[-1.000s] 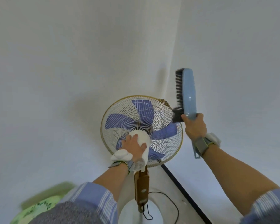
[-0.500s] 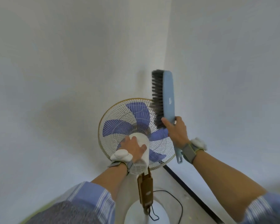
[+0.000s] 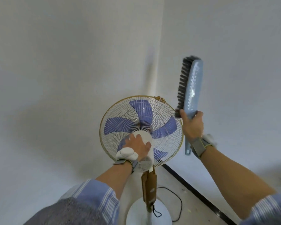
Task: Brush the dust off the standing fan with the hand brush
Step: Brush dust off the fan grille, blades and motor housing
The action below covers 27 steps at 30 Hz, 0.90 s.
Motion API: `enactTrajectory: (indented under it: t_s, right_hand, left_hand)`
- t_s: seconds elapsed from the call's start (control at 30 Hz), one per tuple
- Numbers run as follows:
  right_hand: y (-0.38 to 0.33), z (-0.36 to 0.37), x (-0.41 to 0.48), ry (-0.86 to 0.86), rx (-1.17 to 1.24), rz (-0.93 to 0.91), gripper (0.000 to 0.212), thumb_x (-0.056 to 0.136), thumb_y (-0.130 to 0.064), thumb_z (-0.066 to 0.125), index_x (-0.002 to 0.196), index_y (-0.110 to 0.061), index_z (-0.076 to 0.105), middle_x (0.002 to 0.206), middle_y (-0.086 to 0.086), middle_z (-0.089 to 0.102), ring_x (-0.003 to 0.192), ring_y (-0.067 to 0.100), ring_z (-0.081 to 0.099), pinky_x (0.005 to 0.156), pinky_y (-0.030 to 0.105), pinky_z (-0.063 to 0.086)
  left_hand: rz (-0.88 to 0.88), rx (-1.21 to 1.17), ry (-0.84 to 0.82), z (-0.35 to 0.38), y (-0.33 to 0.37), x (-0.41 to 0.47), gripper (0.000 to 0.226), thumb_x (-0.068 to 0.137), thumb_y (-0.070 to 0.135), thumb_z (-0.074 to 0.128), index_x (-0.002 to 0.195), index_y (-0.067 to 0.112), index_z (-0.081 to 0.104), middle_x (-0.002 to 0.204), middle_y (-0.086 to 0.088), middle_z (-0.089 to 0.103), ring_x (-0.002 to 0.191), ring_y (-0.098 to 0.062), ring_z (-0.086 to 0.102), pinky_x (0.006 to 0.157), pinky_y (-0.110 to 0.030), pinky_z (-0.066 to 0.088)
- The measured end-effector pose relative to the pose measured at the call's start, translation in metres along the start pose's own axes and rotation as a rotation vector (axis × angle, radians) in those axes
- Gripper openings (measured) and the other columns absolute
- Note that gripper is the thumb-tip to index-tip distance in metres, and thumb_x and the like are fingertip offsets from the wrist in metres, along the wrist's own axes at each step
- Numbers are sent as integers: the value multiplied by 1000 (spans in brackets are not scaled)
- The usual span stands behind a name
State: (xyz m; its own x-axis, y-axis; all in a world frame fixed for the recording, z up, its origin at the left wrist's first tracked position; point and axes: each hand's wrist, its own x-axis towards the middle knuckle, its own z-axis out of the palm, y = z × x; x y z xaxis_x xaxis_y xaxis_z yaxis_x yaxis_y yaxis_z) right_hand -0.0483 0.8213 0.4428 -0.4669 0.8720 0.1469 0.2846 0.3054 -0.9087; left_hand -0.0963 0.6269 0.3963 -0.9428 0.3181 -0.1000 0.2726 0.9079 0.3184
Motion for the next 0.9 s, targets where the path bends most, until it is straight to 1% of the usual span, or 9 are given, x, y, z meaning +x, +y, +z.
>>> enactTrajectory:
  t_s: [0.13,0.2,0.27,0.37,0.47,0.57,0.67,0.77,0.9]
  right_hand:
    - [11,19,-31,-146,243,-4,56,82,-54,69,112,-12,46,96,8,62,77,24,59,68,44,56]
    - [22,29,-47,-205,236,12,59,80,-59,68,114,-16,45,98,7,63,74,21,58,65,42,55]
    - [34,39,-62,-274,253,11,55,83,-54,68,114,-16,42,94,5,60,69,19,55,61,39,50]
    - [56,44,-74,-329,57,-1,52,87,-51,64,113,-14,39,95,8,58,71,26,58,60,40,47]
    - [70,35,-74,-226,-288,40,52,92,-47,60,118,-8,37,96,13,60,83,39,61,66,38,40]
    - [65,28,-66,-50,-292,-4,49,94,-42,58,119,-6,38,102,23,67,86,44,63,66,39,40]
    - [49,30,-59,16,-194,-108,51,94,-37,61,125,-4,40,105,22,68,86,45,64,65,39,42]
    - [47,34,-61,-49,-225,-170,52,93,-37,63,126,-5,40,107,20,67,87,45,64,67,45,49]
    - [72,44,-83,-272,-467,-176,53,94,-42,59,127,-6,37,102,14,69,79,35,64,61,33,40]
  left_hand:
    - [38,5,-29,2,-1,-3,77,78,67,26,129,13,46,132,-12,41,119,-32,46,85,-37,39]
    - [72,6,-40,0,-5,-7,69,86,63,33,131,12,45,133,-13,40,120,-33,45,89,-40,41]
    - [108,6,-53,-3,-13,-7,58,93,56,40,131,12,43,135,-14,38,121,-35,44,92,-44,43]
    - [128,-20,-76,-6,-24,-4,57,94,56,39,130,12,42,133,-16,38,118,-36,45,91,-47,45]
    - [115,-23,-97,-8,-23,-5,58,93,56,40,132,12,41,134,-16,37,119,-37,44,93,-47,45]
    - [117,-13,-92,-6,-16,-6,59,94,56,39,133,12,40,137,-17,35,121,-37,42,94,-46,42]
    - [121,-13,-53,-4,-13,-7,57,95,53,40,133,12,41,137,-16,36,121,-36,41,92,-41,40]
    - [119,-7,-35,-4,-16,-5,56,95,53,40,133,12,41,136,-16,37,120,-34,43,87,-38,39]
    - [103,-3,-72,-3,-17,-1,59,93,56,40,133,13,42,136,-16,37,121,-36,42,91,-44,41]
